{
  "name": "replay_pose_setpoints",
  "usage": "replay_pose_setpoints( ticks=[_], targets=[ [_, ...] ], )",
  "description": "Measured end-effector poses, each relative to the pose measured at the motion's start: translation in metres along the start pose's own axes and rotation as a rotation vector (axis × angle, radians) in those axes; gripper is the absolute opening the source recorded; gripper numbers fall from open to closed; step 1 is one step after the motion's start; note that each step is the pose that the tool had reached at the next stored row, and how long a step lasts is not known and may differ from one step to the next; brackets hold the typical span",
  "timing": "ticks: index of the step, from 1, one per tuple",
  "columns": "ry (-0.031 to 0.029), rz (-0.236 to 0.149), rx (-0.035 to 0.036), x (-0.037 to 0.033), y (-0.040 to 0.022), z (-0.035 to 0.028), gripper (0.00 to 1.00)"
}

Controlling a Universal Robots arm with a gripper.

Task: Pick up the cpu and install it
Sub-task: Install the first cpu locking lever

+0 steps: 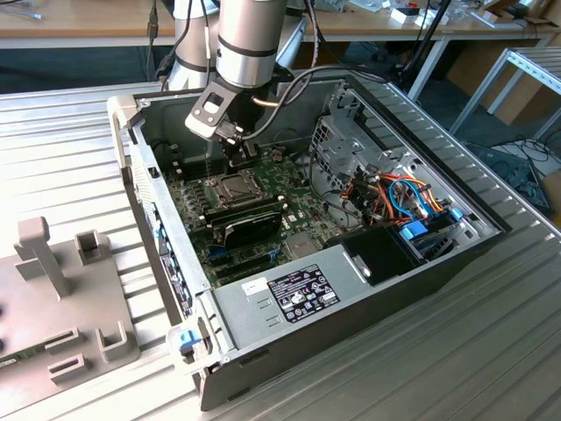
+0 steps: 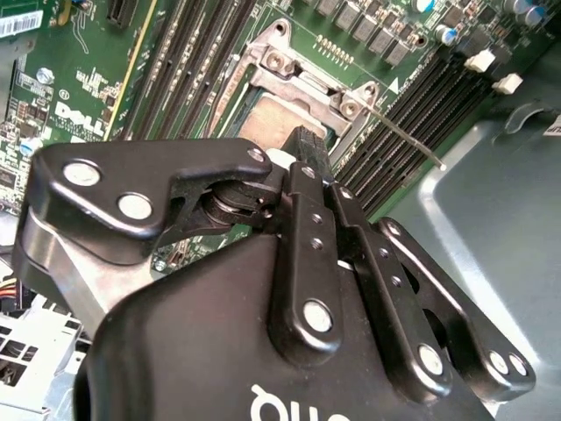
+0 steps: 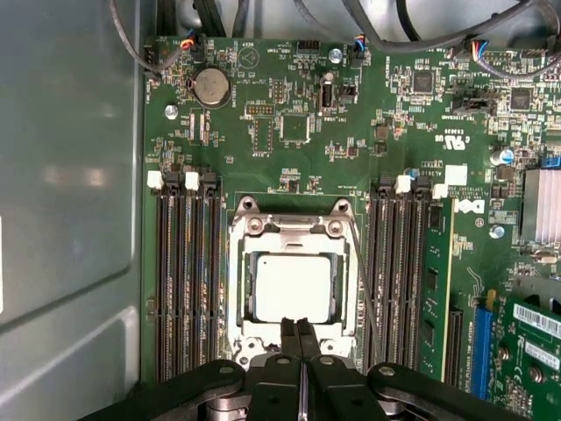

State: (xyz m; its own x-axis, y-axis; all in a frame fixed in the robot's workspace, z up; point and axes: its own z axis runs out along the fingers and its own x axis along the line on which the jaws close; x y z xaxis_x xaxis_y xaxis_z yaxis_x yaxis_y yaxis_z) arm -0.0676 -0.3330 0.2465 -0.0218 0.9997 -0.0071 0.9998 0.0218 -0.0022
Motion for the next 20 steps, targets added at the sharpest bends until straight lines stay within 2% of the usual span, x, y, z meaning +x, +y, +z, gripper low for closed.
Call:
replay_pose_setpoints(
  ticks=[1,3,14,18,20],
  targets=[
    [0.0000,0.000,0.0000,0.0000,0.0000,0.0000,0.11],
    [0.0001,0.000,0.0000,0.0001,-0.0060,0.0000,0.11],
    [0.0000,0.000,-0.0001,0.0000,-0.0103,0.0000,0.11],
    [0.0001,0.000,0.0000,0.0002,-0.0173,0.0001,0.11],
    [0.0001,0.000,0.0000,0.0004,-0.0253,0.0001,0.11]
  ],
)
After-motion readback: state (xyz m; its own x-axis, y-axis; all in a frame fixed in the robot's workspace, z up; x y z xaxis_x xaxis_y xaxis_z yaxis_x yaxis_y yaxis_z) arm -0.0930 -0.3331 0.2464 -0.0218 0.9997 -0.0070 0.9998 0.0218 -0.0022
